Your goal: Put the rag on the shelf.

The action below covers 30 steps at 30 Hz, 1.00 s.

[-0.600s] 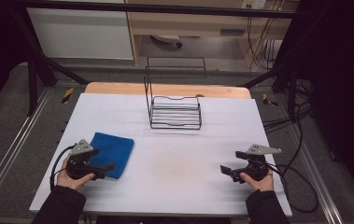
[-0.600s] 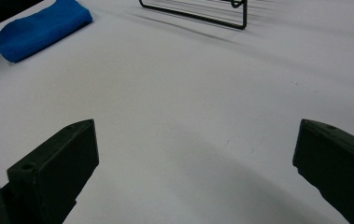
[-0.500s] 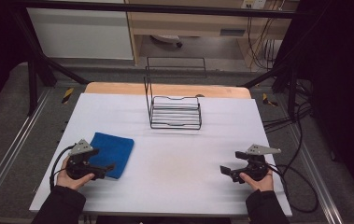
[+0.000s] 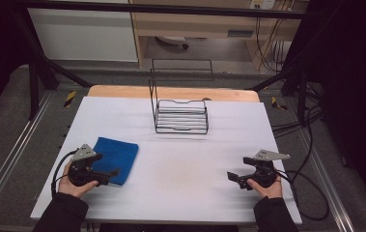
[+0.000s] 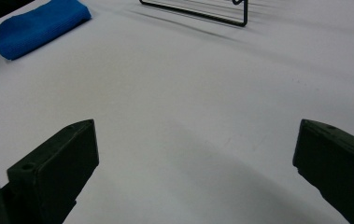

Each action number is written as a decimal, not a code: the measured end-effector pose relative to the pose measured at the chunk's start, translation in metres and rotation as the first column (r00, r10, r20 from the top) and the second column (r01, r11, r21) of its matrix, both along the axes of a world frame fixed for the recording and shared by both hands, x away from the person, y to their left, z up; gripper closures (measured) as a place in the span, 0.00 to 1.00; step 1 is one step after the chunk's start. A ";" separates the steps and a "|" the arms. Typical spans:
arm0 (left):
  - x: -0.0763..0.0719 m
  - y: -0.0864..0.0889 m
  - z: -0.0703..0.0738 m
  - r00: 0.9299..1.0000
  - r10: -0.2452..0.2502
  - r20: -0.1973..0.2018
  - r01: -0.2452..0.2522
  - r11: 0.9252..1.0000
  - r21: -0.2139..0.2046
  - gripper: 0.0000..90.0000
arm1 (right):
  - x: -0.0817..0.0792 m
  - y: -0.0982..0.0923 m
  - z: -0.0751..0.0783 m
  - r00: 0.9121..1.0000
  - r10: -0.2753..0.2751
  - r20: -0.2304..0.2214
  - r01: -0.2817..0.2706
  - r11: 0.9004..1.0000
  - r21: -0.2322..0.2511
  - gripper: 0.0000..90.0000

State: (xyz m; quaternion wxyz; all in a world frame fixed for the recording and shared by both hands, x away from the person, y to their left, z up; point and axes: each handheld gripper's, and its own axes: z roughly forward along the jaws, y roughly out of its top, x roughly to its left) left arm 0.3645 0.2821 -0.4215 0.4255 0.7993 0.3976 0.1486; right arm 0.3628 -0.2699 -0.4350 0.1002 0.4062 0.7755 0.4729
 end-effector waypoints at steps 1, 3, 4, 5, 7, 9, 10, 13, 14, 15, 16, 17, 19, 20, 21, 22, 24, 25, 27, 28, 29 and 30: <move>0.000 0.000 0.001 1.000 0.002 0.001 -0.002 1.000 0.001 0.06 | 0.000 0.000 0.000 1.000 0.000 0.000 0.000 1.000 0.000 0.01; 0.000 -0.001 0.002 1.000 0.012 0.003 -0.012 1.000 0.002 0.06 | 0.000 0.000 0.000 1.000 0.001 0.003 -0.001 1.000 -0.003 0.01; 0.001 -0.001 0.002 1.000 0.014 0.001 -0.014 1.000 0.005 0.06 | 0.001 0.000 0.000 1.000 0.003 0.004 -0.003 1.000 -0.003 0.01; 0.001 -0.002 0.003 1.000 0.016 0.000 -0.016 1.000 0.004 0.07 | 0.001 0.000 0.000 1.000 0.001 0.003 -0.001 1.000 -0.004 0.01; 0.001 -0.004 0.005 1.000 0.020 -0.001 -0.020 1.000 0.006 0.08 | 0.000 0.001 0.000 1.000 0.001 0.000 -0.001 1.000 -0.005 0.01; 0.003 -0.006 0.007 1.000 0.030 -0.002 -0.030 0.999 0.017 0.09 | 0.001 0.001 0.000 1.000 0.002 0.000 -0.002 1.000 -0.006 0.01; 0.003 -0.008 0.008 0.999 0.037 0.000 -0.037 0.999 0.017 0.10 | 0.001 0.001 0.000 1.000 0.002 0.002 -0.002 1.000 -0.008 0.01; 0.005 -0.015 0.010 1.000 0.031 0.000 -0.031 0.999 0.020 0.13 | 0.001 0.001 0.000 1.000 0.004 0.003 -0.004 1.000 -0.008 0.01; 0.005 -0.018 0.010 1.000 0.028 -0.004 -0.028 0.999 0.023 0.13 | 0.001 0.001 0.000 1.000 0.004 0.003 -0.004 1.000 -0.008 0.01; 0.006 -0.022 0.010 1.000 0.026 -0.010 -0.026 0.999 0.029 0.16 | 0.001 0.001 0.000 1.000 0.006 -0.001 -0.006 1.000 -0.011 0.01; 0.007 -0.025 0.009 1.000 0.021 -0.016 -0.020 0.999 0.031 0.16 | 0.001 0.001 0.000 1.000 0.006 -0.001 -0.006 1.000 -0.011 0.01; 0.007 -0.029 0.008 1.000 0.014 -0.022 -0.014 0.999 0.035 0.18 | 0.001 0.001 0.000 1.000 0.007 -0.001 -0.007 1.000 -0.012 0.01; 0.007 -0.037 0.005 0.999 0.010 -0.032 -0.008 0.999 0.046 0.26 | 0.001 0.001 0.000 1.000 0.006 0.001 -0.006 1.000 -0.011 0.01; 0.008 -0.040 0.004 0.999 0.008 -0.034 -0.006 0.999 0.052 0.29 | 0.001 0.002 0.000 1.000 0.005 0.001 -0.005 1.000 -0.010 0.01; 0.008 -0.043 0.002 0.999 0.009 -0.041 -0.006 0.998 0.060 0.29 | 0.001 0.002 0.000 1.000 0.005 0.001 -0.005 1.000 -0.010 0.01; 0.008 -0.046 0.000 0.999 0.008 -0.043 -0.005 0.998 0.067 0.32 | 0.001 0.002 0.000 1.000 0.004 -0.001 -0.004 1.000 -0.010 0.01; 0.009 -0.051 -0.003 0.999 0.005 -0.052 0.000 0.997 0.082 0.38 | 0.001 0.002 -0.001 1.000 0.005 -0.003 -0.005 1.000 -0.012 0.01; 0.009 -0.054 -0.004 0.998 0.008 -0.059 -0.003 0.996 0.084 0.45 | 0.001 0.003 -0.001 1.000 0.007 -0.006 -0.007 1.000 -0.016 0.01; 0.010 -0.058 -0.007 0.998 0.011 -0.069 -0.005 0.996 0.092 0.52 | 0.001 0.003 -0.001 1.000 0.008 -0.006 -0.008 1.000 -0.017 0.01; 0.011 -0.059 -0.009 0.997 0.015 -0.072 -0.008 0.995 0.096 0.55 | 0.001 0.003 -0.001 1.000 0.008 -0.006 -0.008 1.000 -0.018 0.01; 0.012 -0.062 -0.013 0.996 0.025 -0.082 -0.016 0.994 0.105 0.58 | 0.001 0.003 -0.001 1.000 0.005 -0.007 -0.006 1.000 -0.016 0.01; 0.012 -0.062 -0.013 0.996 0.025 -0.082 -0.016 0.994 0.105 0.61 | 0.001 0.003 -0.001 1.000 0.005 -0.007 -0.005 1.000 -0.016 0.01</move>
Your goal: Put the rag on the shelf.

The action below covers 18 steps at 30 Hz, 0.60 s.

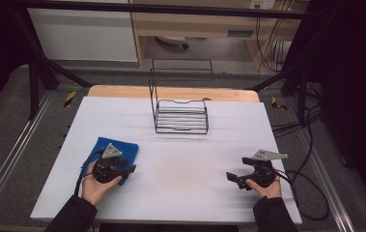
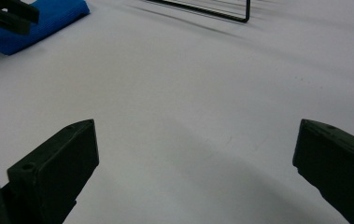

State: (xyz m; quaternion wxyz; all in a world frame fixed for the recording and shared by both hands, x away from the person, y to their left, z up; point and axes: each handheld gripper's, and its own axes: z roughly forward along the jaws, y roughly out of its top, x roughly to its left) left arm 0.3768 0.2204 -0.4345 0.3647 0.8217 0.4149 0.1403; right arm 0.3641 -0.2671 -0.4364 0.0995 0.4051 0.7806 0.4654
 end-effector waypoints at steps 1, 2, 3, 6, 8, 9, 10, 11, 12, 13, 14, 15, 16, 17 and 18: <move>0.000 -0.001 -0.002 1.000 0.007 0.000 -0.007 1.000 0.004 0.64 | 0.000 0.000 0.000 1.000 0.001 0.000 -0.001 1.000 0.001 0.01; 0.001 -0.002 -0.004 1.000 0.015 0.000 -0.015 1.000 0.013 0.64 | 0.000 0.000 0.000 1.000 0.001 0.000 -0.001 1.000 0.001 0.01; 0.002 -0.002 -0.005 1.000 0.022 0.001 -0.022 1.000 0.019 0.68 | 0.000 0.000 0.000 1.000 0.001 0.001 -0.001 1.000 0.001 0.01; 0.003 -0.003 -0.009 0.999 0.039 0.004 -0.039 0.999 0.038 0.71 | 0.000 0.000 0.000 1.000 0.001 0.000 -0.001 1.000 0.000 0.01; 0.003 -0.002 -0.010 0.999 0.048 0.003 -0.048 0.998 0.035 0.75 | 0.000 0.000 0.000 1.000 0.000 0.000 0.000 1.000 0.001 0.01; 0.003 -0.003 -0.011 0.999 0.052 0.005 -0.053 0.998 0.036 0.75 | 0.000 0.000 0.000 1.000 0.000 0.000 0.000 1.000 0.001 0.01; 0.003 -0.003 -0.011 0.998 0.056 0.008 -0.057 0.998 0.038 0.77 | 0.000 0.000 0.000 1.000 0.000 0.004 0.000 1.000 0.002 0.01; 0.003 -0.003 -0.012 0.998 0.060 0.010 -0.061 0.997 0.041 0.79 | 0.000 0.000 0.000 1.000 0.000 0.004 0.000 1.000 0.001 0.01; 0.002 -0.004 -0.012 0.998 0.064 0.015 -0.065 0.997 0.046 0.82 | 0.000 0.000 0.000 1.000 0.000 0.006 0.000 1.000 0.001 0.01; 0.003 -0.004 -0.012 0.998 0.065 0.018 -0.066 0.996 0.054 0.82 | 0.000 0.000 0.000 1.000 0.000 0.006 0.000 1.000 0.001 0.01; 0.003 -0.004 -0.012 0.997 0.069 0.017 -0.070 0.996 0.056 0.86 | 0.000 0.000 0.000 1.000 0.001 0.005 -0.001 1.000 0.001 0.01; 0.003 -0.003 -0.012 0.997 0.070 0.018 -0.071 0.996 0.061 0.86 | 0.000 0.000 0.000 1.000 0.001 0.005 -0.001 1.000 0.001 0.01; 0.003 -0.003 -0.012 0.997 0.071 0.018 -0.072 0.995 0.064 0.90 | 0.000 0.000 0.000 1.000 0.000 0.005 0.000 1.000 0.003 0.01; 0.004 -0.003 -0.012 0.997 0.070 0.017 -0.071 0.995 0.067 0.91 | 0.000 0.000 0.000 1.000 -0.001 0.005 0.001 1.000 0.003 0.01; 0.004 -0.002 -0.012 0.997 0.073 0.013 -0.074 0.995 0.064 0.93 | 0.000 0.000 0.001 1.000 -0.001 0.004 0.001 1.000 0.003 0.01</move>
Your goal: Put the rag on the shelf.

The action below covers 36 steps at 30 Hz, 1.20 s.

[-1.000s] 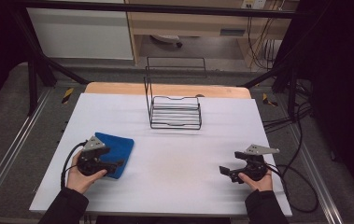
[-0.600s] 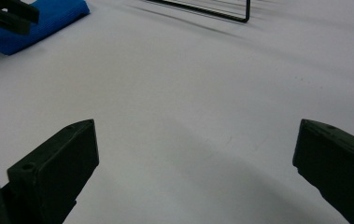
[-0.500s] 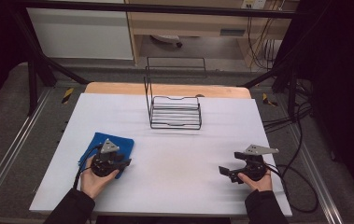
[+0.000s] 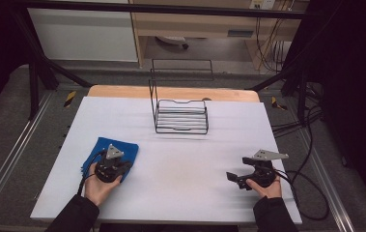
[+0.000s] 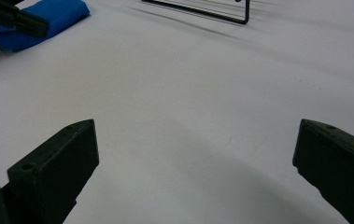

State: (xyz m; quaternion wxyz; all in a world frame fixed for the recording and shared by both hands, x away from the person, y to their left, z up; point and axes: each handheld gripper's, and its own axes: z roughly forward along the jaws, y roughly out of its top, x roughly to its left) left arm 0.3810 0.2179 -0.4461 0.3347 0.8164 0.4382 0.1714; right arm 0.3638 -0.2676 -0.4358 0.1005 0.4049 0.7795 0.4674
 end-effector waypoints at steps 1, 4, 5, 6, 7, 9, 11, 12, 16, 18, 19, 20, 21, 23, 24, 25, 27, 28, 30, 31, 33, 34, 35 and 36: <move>0.000 0.000 0.000 1.000 -0.001 -0.002 0.001 1.000 -0.003 0.93 | 0.000 0.000 0.000 1.000 0.000 0.000 0.000 1.000 0.000 0.01; 0.001 0.001 0.000 1.000 -0.003 -0.005 0.003 1.000 -0.006 0.97 | 0.000 0.000 0.000 1.000 0.001 0.001 -0.001 1.000 0.000 0.01; 0.001 0.001 0.001 1.000 -0.006 -0.007 0.006 1.000 -0.009 0.97 | 0.000 0.000 0.000 1.000 0.000 0.000 0.000 1.000 0.000 0.01; 0.001 0.001 0.001 1.000 -0.006 -0.007 0.006 1.000 -0.009 0.98 | 0.000 0.000 0.000 1.000 0.000 0.000 0.000 1.000 0.000 0.01; 0.001 0.002 0.001 1.000 -0.008 -0.008 0.007 1.000 -0.013 0.98 | 0.000 0.000 0.000 1.000 0.001 0.001 -0.001 1.000 0.000 0.01; 0.000 0.004 0.002 1.000 -0.010 -0.012 0.010 1.000 -0.029 0.98 | 0.000 0.000 0.000 1.000 0.003 0.001 -0.003 1.000 0.000 0.01; 0.000 0.006 0.003 1.000 -0.012 -0.014 0.011 0.999 -0.053 0.98 | 0.000 0.000 0.000 1.000 0.001 -0.001 -0.001 1.000 0.003 0.01; -0.001 0.006 0.004 1.000 -0.013 -0.012 0.013 0.998 -0.064 0.98 | 0.000 0.000 0.000 1.000 0.002 0.001 -0.002 1.000 0.004 0.01; -0.005 0.006 0.009 0.999 -0.035 -0.002 0.035 0.996 -0.085 0.99 | 0.000 0.000 0.000 1.000 0.001 -0.001 -0.001 1.000 0.006 0.01; -0.007 0.005 0.011 0.999 -0.047 0.001 0.047 0.994 -0.095 0.99 | 0.000 0.000 0.000 1.000 0.002 0.000 -0.002 1.000 0.004 0.01; -0.008 0.004 0.012 0.999 -0.054 0.002 0.054 0.993 -0.101 0.99 | 0.000 0.000 0.000 1.000 0.003 0.000 -0.003 1.000 0.004 0.01; -0.009 0.003 0.013 0.998 -0.062 0.001 0.061 0.992 -0.110 0.99 | 0.000 0.000 0.000 1.000 0.004 0.000 -0.004 1.000 0.005 0.01; -0.010 0.002 0.014 0.998 -0.069 0.000 0.068 0.990 -0.121 0.99 | 0.000 0.000 0.000 1.000 0.003 -0.001 -0.003 1.000 0.005 0.01; -0.013 -0.001 0.015 0.996 -0.084 -0.003 0.083 0.989 -0.125 0.99 | 0.000 0.000 0.000 1.000 0.003 0.000 -0.003 1.000 0.004 0.01; -0.014 -0.004 0.016 0.996 -0.090 -0.003 0.089 0.987 -0.131 0.99 | 0.000 0.000 0.000 1.000 0.004 0.000 -0.004 1.000 0.003 0.01; -0.016 -0.006 0.016 0.995 -0.101 -0.004 0.099 0.985 -0.142 0.99 | 0.000 0.000 0.000 1.000 0.004 0.000 -0.004 1.000 0.003 0.01; -0.019 -0.012 0.016 0.994 -0.113 -0.003 0.111 0.983 -0.145 0.99 | 0.000 0.001 0.000 1.000 0.006 -0.001 -0.006 1.000 -0.001 0.01; -0.021 -0.015 0.016 0.993 -0.116 -0.003 0.115 0.982 -0.147 0.99 | 0.000 0.001 0.000 1.000 0.006 -0.002 -0.006 1.000 0.000 0.01; -0.024 -0.020 0.016 0.993 -0.121 -0.005 0.119 0.982 -0.148 0.99 | 0.000 0.001 0.000 1.000 0.008 -0.003 -0.008 1.000 -0.003 0.01; -0.025 -0.022 0.016 0.992 -0.126 -0.004 0.124 0.981 -0.148 0.98 | 0.000 0.002 0.000 1.000 0.008 -0.004 -0.008 1.000 -0.003 0.01; -0.027 -0.027 0.015 0.992 -0.124 -0.007 0.122 0.981 -0.152 0.98 | 0.000 0.002 0.000 1.000 0.008 -0.001 -0.008 1.000 -0.003 0.01; -0.028 -0.030 0.015 0.992 -0.129 -0.010 0.126 0.980 -0.156 0.98 | 0.000 0.002 0.000 1.000 0.007 -0.002 -0.007 1.000 -0.001 0.01; -0.029 -0.032 0.015 0.991 -0.132 -0.010 0.129 0.979 -0.156 0.98 | 0.000 0.002 0.000 1.000 0.006 -0.005 -0.006 1.000 -0.003 0.01; -0.030 -0.035 0.015 0.990 -0.137 -0.010 0.134 0.978 -0.157 0.98 | 0.000 0.002 0.000 1.000 0.006 -0.005 -0.006 1.000 -0.003 0.01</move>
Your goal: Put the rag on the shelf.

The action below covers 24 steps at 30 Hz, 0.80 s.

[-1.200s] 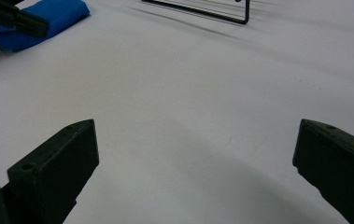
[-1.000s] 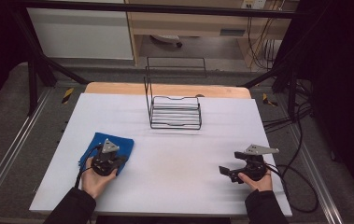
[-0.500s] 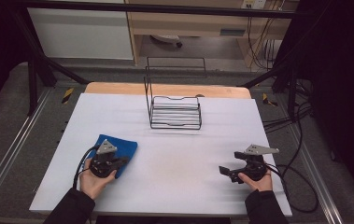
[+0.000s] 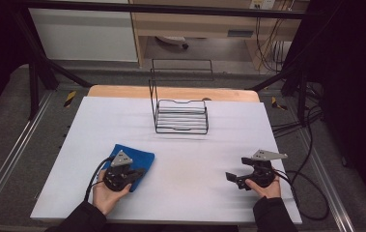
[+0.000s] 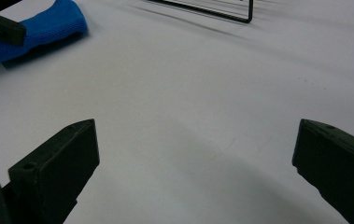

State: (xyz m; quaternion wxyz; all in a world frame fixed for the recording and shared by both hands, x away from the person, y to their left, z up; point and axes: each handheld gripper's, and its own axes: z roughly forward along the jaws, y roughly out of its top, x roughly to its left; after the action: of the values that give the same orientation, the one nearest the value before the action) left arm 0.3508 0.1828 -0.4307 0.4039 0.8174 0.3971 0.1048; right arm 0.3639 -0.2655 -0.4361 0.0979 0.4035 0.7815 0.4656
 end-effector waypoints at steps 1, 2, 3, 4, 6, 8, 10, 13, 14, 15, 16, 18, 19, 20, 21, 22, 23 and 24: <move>-0.001 -0.003 0.000 1.000 0.000 -0.001 0.000 1.000 -0.001 0.98 | 0.000 0.000 0.000 1.000 0.000 0.001 0.000 1.000 0.000 0.01; -0.002 -0.006 0.000 1.000 -0.007 0.000 0.007 1.000 0.000 0.98 | 0.000 0.000 0.000 1.000 0.002 0.003 -0.002 1.000 -0.001 0.01; -0.003 -0.010 0.000 1.000 -0.011 -0.002 0.011 1.000 -0.004 0.98 | 0.000 0.000 0.000 1.000 0.002 0.003 -0.002 1.000 -0.001 0.01; -0.003 -0.013 0.000 1.000 -0.018 -0.003 0.018 1.000 -0.005 0.98 | 0.000 0.000 0.000 1.000 0.000 0.002 0.000 1.000 -0.001 0.01; -0.005 -0.019 -0.001 1.000 -0.027 -0.003 0.027 1.000 -0.006 0.98 | 0.000 0.000 0.000 1.000 -0.002 0.000 0.002 1.000 0.000 0.01; -0.007 -0.026 -0.001 0.999 -0.033 -0.005 0.033 0.999 -0.009 0.98 | 0.000 0.000 0.000 1.000 -0.002 0.000 0.002 1.000 -0.001 0.01; -0.008 -0.031 -0.002 0.999 -0.044 -0.006 0.044 0.999 -0.010 0.98 | 0.000 0.000 0.000 1.000 -0.002 0.001 0.002 1.000 -0.002 0.01; -0.008 -0.038 -0.005 0.999 -0.052 -0.014 0.052 0.999 -0.003 0.98 | 0.000 0.001 0.000 1.000 -0.001 0.001 0.001 1.000 -0.005 0.01; -0.008 -0.040 -0.007 0.998 -0.055 -0.019 0.055 0.998 0.002 0.98 | 0.000 0.001 0.000 1.000 -0.001 0.001 0.001 1.000 -0.006 0.01; -0.007 -0.041 -0.008 0.998 -0.058 -0.022 0.058 0.998 0.006 0.98 | 0.000 0.001 0.000 1.000 -0.001 0.001 0.001 1.000 -0.006 0.01; -0.007 -0.042 -0.009 0.998 -0.060 -0.026 0.060 0.998 0.011 0.97 | 0.000 0.002 0.000 1.000 -0.001 0.003 0.001 1.000 -0.006 0.01; -0.006 -0.043 -0.011 0.997 -0.067 -0.031 0.067 0.998 0.016 0.94 | 0.000 0.003 0.000 1.000 -0.001 -0.003 0.001 1.000 -0.010 0.02; -0.006 -0.043 -0.011 0.997 -0.070 -0.031 0.071 0.997 0.014 0.91 | 0.001 0.004 0.000 1.000 0.001 0.002 -0.001 1.000 -0.012 0.02; -0.006 -0.042 -0.010 0.997 -0.076 -0.029 0.076 0.997 0.008 0.91 | 0.001 0.004 0.000 1.000 0.001 0.002 -0.001 1.000 -0.012 0.02; -0.006 -0.042 -0.008 0.996 -0.081 -0.027 0.081 0.997 0.000 0.88 | 0.001 0.004 0.000 1.000 0.000 0.002 0.000 1.000 -0.013 0.02; -0.007 -0.041 -0.006 0.997 -0.081 -0.019 0.081 0.997 0.000 0.84 | 0.001 0.005 0.000 1.000 -0.002 0.000 0.002 1.000 -0.011 0.02; -0.007 -0.040 -0.003 0.996 -0.083 -0.011 0.083 0.997 -0.003 0.76 | 0.001 0.007 0.001 1.000 -0.003 0.002 0.003 1.000 -0.011 0.02; -0.006 -0.038 -0.001 0.996 -0.088 -0.012 0.088 0.996 -0.005 0.72 | 0.001 0.008 0.002 1.000 -0.004 0.004 0.004 1.000 -0.010 0.02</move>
State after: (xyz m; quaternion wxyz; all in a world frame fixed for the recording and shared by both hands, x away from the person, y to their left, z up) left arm 0.3443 0.1448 -0.4314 0.4075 0.8340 0.3631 0.0812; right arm 0.3647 -0.2577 -0.4346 0.1023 0.4035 0.7829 0.4624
